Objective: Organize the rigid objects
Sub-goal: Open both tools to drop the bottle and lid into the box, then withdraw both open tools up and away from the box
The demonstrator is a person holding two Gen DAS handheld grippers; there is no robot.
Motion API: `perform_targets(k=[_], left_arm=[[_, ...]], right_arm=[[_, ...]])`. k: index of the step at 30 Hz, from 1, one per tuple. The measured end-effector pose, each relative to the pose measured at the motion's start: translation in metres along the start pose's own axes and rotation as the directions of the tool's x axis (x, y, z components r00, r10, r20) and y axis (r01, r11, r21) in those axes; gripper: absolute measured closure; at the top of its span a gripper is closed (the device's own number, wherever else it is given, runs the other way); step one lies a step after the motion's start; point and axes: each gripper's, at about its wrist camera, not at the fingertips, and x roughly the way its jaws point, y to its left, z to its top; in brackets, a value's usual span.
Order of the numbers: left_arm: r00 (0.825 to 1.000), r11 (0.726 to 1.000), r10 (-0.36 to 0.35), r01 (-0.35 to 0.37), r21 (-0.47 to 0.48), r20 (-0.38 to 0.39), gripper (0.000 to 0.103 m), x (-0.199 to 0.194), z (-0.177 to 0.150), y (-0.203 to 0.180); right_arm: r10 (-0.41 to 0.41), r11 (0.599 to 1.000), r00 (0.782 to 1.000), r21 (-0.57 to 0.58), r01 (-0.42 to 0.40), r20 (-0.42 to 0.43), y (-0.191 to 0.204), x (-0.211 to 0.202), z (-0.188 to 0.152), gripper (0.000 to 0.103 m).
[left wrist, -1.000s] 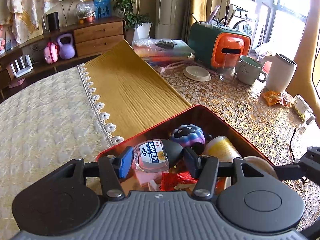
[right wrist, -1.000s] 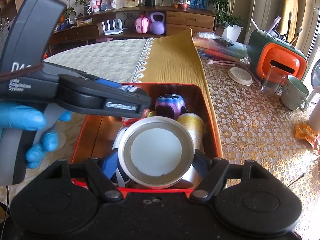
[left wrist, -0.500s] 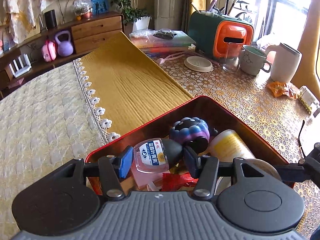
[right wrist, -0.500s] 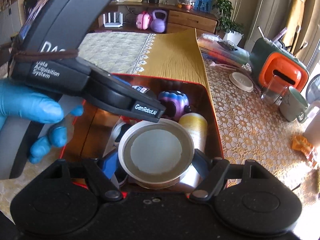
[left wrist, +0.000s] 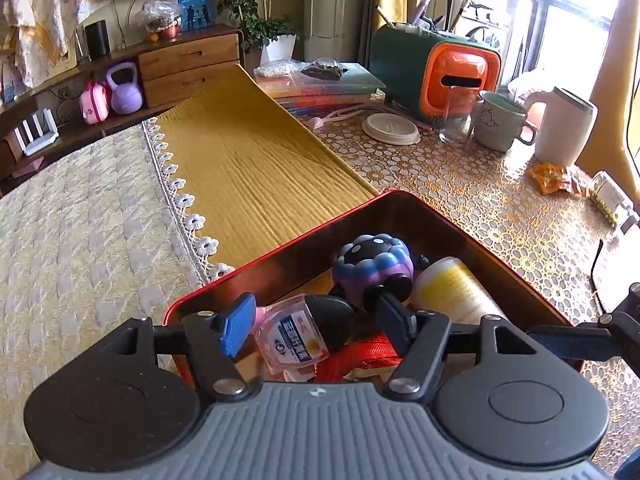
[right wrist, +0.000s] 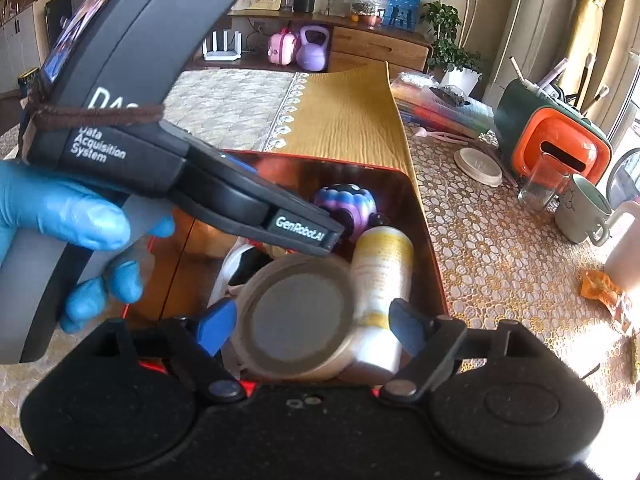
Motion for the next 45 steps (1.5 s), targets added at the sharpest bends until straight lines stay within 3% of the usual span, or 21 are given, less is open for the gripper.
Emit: perform_targets(k=[9,12,22,29,36,40,45], left_arm=[[0.999,1.000,-0.008,0.009,-0.012,0.031,0.031,-0.023,-0.001,0.003],[0.999,1.000,-0.015,0.016,-0.017,0.047,0.025,-0.036,-0.002,0.003],[0.994,0.997,-0.065,0.068,-0.035,0.082,0.024,-0.084,-0.010,0.007],[0.989,0.995,-0.075,0.083,-0.058,0.129,0.019,-0.123,-0.026,0.017],[0.986,0.996,-0.047,0.058,-0.064,0.157,0.016,-0.155,-0.045,0.025],[0.984,0.997,-0.025,0.037,-0.065,0.177,0.000,-0.172,-0.055,0.026],[0.982,0.997,-0.018,0.030,-0.065,0.188,0.000,-0.187,-0.068,0.026]], right_arm=[[0.009,1.000,1.000,0.026,-0.010,0.030,-0.005,-0.016,-0.002,0.012],[0.024,0.998,0.999,0.052,-0.027,0.043,-0.007,-0.024,-0.004,0.010],[0.081,0.983,0.985,0.153,-0.104,0.154,-0.017,-0.067,-0.010,0.000],[0.102,0.969,0.972,0.199,-0.145,0.210,-0.022,-0.090,-0.020,0.000],[0.069,0.955,0.955,0.258,-0.146,0.288,-0.029,-0.115,-0.026,0.000],[0.066,0.948,0.950,0.278,-0.155,0.305,-0.030,-0.123,-0.030,0.000],[0.063,0.941,0.946,0.298,-0.163,0.317,-0.025,-0.131,-0.037,0.000]])
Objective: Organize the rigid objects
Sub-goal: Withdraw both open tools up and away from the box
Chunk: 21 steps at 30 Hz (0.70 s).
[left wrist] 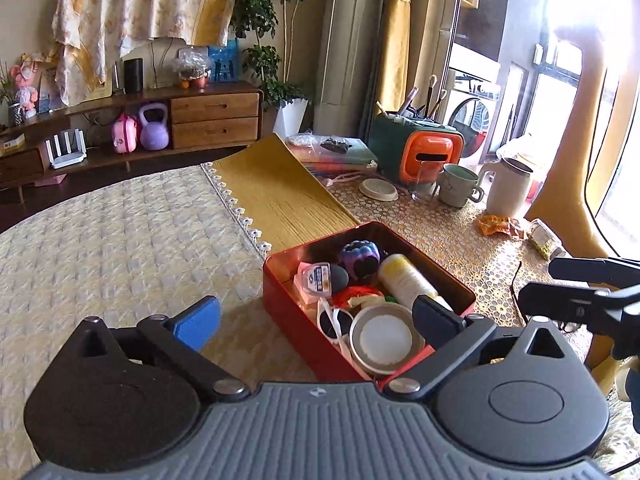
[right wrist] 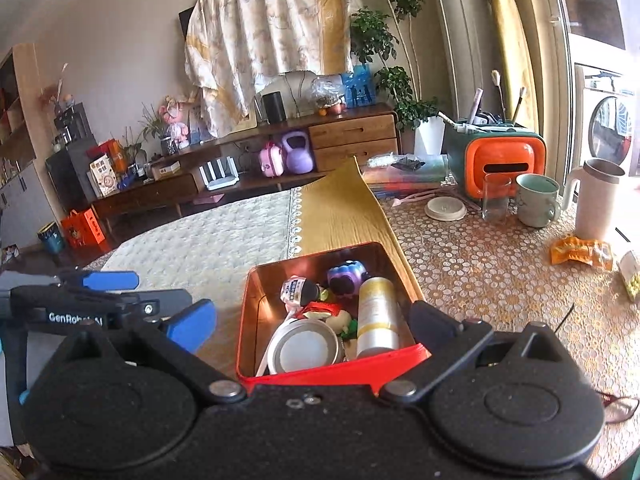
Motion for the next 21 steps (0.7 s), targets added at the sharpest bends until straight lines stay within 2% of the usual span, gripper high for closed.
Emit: perform_targets(k=[12,21], left_arm=[[0.999,0.999,0.034,-0.034,0.026,0.007,0.000,-0.023,-0.022,-0.007],[1.000,1.000,0.029,-0.029,0.008,0.006,0.000,-0.030,-0.034,-0.006]], right_arm=[[-0.006,1.000,1.000,0.009,0.006,0.028,0.016,-0.016,-0.014,0.000],[-0.012,0.999,1.000,0.044,0.011,0.017,0.015,-0.021,-0.025,0.000]])
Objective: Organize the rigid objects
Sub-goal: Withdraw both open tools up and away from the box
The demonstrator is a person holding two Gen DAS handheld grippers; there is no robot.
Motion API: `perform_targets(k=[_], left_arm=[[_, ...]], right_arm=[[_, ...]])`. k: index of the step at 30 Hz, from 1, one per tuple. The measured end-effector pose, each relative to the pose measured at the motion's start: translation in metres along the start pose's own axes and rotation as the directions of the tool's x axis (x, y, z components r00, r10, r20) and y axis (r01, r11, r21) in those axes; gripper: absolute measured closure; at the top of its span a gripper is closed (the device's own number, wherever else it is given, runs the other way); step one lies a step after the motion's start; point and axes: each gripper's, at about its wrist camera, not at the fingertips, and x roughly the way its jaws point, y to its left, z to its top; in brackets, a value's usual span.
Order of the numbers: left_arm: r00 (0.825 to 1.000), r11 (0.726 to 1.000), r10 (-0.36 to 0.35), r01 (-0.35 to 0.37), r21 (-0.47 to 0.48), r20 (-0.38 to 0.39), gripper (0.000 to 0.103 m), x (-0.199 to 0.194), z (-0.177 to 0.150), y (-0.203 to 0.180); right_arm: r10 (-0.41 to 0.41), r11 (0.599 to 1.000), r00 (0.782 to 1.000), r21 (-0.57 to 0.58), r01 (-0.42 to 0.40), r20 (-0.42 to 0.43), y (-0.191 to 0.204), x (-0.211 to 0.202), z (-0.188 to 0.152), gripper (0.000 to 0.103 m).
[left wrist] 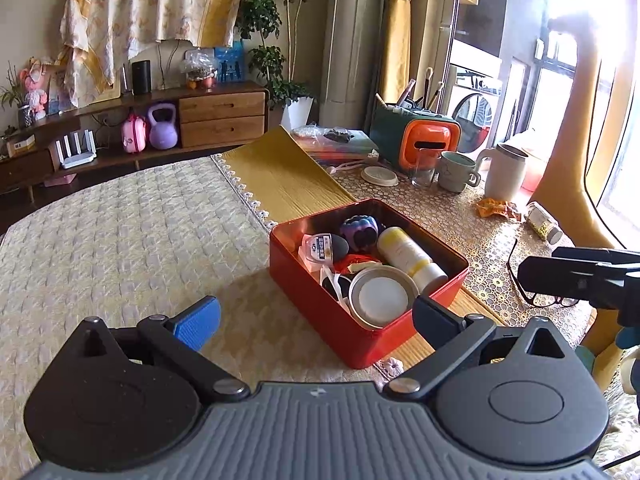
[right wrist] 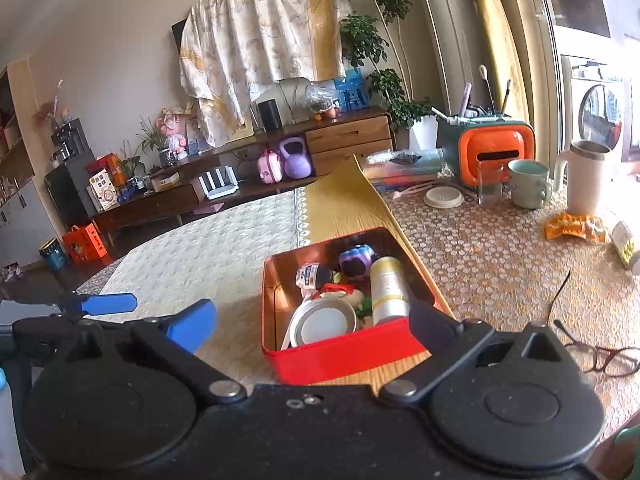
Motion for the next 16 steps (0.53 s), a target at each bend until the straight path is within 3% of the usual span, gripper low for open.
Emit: perform_targets(k=[16], left_arm=[[1.000,0.999,0.018,-0.019,0.029,0.020,0.000,0.0006,-0.0036,-0.0003]], right_arm=[[-0.012,0.999,1.000,0.031,0.013,-0.029,0.0010,0.0088,-0.0040,0.000]])
